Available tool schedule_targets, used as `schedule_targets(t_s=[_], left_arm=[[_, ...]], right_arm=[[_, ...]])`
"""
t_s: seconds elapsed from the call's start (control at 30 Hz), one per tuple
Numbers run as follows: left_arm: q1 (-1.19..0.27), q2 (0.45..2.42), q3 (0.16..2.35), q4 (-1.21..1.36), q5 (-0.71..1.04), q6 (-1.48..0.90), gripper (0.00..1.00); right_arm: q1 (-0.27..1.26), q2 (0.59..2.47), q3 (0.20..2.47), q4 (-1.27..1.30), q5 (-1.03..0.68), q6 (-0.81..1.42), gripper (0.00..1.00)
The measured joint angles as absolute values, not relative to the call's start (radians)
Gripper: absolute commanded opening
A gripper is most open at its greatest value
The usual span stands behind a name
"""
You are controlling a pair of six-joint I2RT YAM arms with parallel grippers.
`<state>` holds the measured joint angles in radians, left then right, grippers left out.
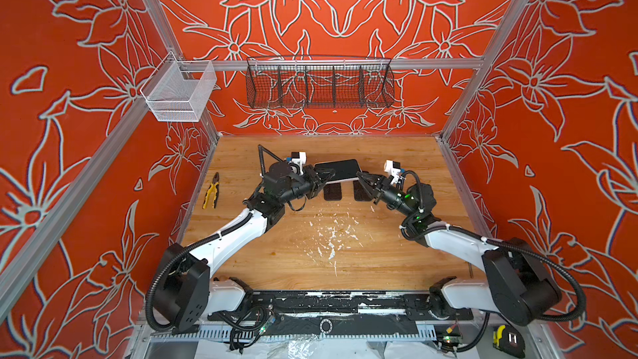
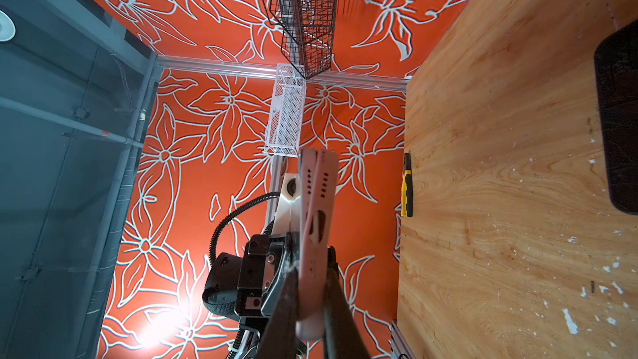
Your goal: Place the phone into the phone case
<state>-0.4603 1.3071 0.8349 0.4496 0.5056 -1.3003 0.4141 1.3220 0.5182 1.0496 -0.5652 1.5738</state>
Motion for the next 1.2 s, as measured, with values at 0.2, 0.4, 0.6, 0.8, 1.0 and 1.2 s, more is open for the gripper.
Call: schedule_targets(t_s=[0.2, 0.4, 0.6, 0.8, 1.0, 1.2], left_arm=[[-0.459, 1.310, 0.838, 0.446, 0.513, -1.275, 0.00], [-0.461, 1.310, 0.865, 0.411, 0.556, -1.229, 0.00], [-0.465, 1.315, 0.877, 0.406, 0.608, -1.209, 0.00], [-0.468, 1.334, 0.878, 0.404, 0.643, -1.196, 0.00], [-0.472, 1.335, 0.878, 0.397, 0.659, -1.173, 0.00], [-0.473, 1.335, 0.878, 0.393, 0.676, -1.153, 0.00]], right_arm=[[0.412, 1.319, 0.517, 1.037, -0.569, 1.555, 0.23], [0.382, 1.293, 0.522, 0.952, -0.613, 1.470, 0.43], [0.372, 1.326, 0.568, 0.955, -0.672, 1.455, 0.43], [0.369, 1.354, 0.592, 0.960, -0.694, 1.449, 0.35], [0.351, 1.339, 0.596, 0.933, -0.697, 1.427, 0.34], [0.326, 1.322, 0.596, 0.915, -0.697, 1.419, 0.28]])
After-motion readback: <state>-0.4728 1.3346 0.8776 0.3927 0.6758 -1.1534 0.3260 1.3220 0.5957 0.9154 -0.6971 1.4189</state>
